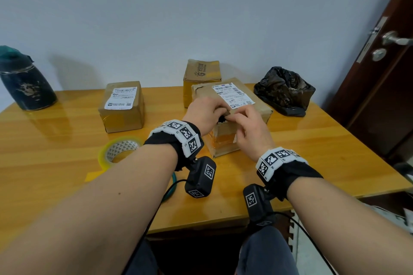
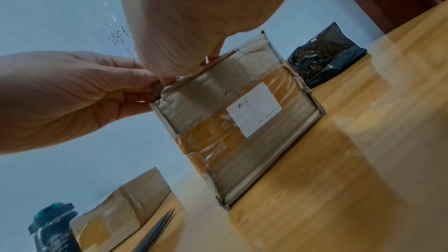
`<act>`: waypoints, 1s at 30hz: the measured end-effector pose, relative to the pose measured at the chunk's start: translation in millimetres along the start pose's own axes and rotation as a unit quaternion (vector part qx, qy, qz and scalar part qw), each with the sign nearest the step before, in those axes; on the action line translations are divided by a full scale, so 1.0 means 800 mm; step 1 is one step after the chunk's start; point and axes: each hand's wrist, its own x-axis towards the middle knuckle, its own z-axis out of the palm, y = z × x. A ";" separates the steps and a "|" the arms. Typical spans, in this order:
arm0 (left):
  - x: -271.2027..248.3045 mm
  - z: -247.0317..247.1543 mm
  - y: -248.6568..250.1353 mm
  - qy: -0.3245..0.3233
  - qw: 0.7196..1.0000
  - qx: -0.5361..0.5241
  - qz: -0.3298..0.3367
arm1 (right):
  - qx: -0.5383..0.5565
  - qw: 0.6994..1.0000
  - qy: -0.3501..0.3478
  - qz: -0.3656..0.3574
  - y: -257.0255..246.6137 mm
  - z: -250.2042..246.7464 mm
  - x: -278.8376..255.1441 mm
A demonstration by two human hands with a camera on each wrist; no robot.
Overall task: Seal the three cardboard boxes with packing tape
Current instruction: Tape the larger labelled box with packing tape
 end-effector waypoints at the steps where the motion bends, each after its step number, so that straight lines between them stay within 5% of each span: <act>1: -0.001 0.000 0.000 0.001 1.000 -0.011 -0.001 | -0.019 1.000 -0.018 -0.013 -0.002 -0.002 0.002; 12: -0.011 -0.002 -0.002 -0.002 0.998 -0.055 -0.027 | -0.029 0.995 -0.085 -0.038 -0.005 -0.012 0.005; 18: -0.013 -0.001 -0.003 -0.013 0.996 -0.079 -0.047 | 0.021 0.999 -0.020 0.029 -0.004 -0.016 0.006; 21: -0.015 0.000 -0.003 -0.020 0.996 -0.083 -0.035 | 0.020 0.996 -0.013 0.089 -0.001 -0.013 0.007; 30: -0.018 0.006 -0.011 0.003 0.999 -0.005 0.051 | 0.008 0.998 -0.002 0.060 0.003 -0.006 0.002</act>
